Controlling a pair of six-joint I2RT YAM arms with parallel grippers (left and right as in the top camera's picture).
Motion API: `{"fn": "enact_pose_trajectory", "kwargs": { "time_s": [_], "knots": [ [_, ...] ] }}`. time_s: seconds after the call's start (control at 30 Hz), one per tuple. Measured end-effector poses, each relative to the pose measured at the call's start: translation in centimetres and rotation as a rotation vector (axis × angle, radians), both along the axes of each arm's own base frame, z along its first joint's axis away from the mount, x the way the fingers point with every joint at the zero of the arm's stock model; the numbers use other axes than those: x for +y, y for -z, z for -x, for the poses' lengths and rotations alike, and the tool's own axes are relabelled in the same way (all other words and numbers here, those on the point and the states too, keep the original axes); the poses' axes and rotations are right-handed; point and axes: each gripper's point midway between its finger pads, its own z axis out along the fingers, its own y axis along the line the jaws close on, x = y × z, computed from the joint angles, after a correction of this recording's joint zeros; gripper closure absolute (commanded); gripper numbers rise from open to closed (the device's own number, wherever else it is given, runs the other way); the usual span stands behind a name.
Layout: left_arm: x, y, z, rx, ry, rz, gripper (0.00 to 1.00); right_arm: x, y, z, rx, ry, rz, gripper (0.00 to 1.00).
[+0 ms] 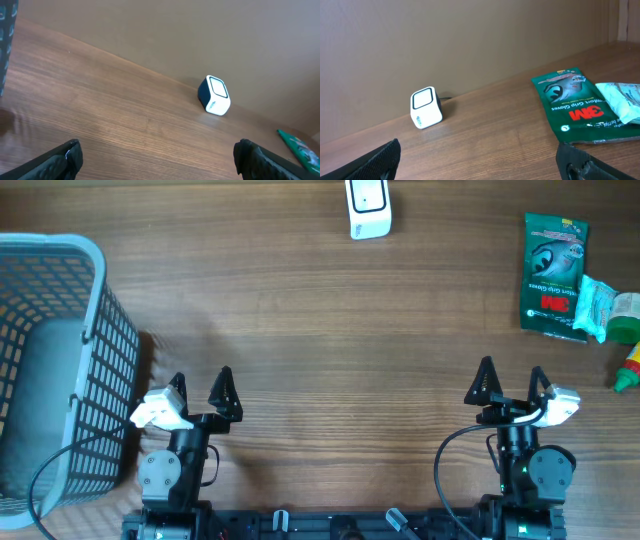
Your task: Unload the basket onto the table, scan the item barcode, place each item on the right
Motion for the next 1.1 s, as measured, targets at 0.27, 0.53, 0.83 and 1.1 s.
{"fn": "enact_pose_trajectory", "kwargs": {
  "time_s": [0.27,0.53,0.83,1.1],
  "knots": [
    [0.88,-0.07,-0.05,-0.002,-0.040,0.023,0.00,0.00,0.00,0.00,0.000,0.000,0.000,0.00],
    [0.87,-0.07,-0.05,-0.002,-0.039,0.012,0.00,0.01,0.00,0.00,0.000,0.000,0.000,0.00],
    [0.87,-0.07,-0.05,-0.003,-0.038,0.004,0.00,0.00,0.00,0.00,0.000,0.000,0.000,0.00],
    [0.87,-0.07,-0.05,-0.003,-0.038,0.001,0.00,0.00,0.00,0.00,0.000,0.000,0.000,0.00]
  ]
}}
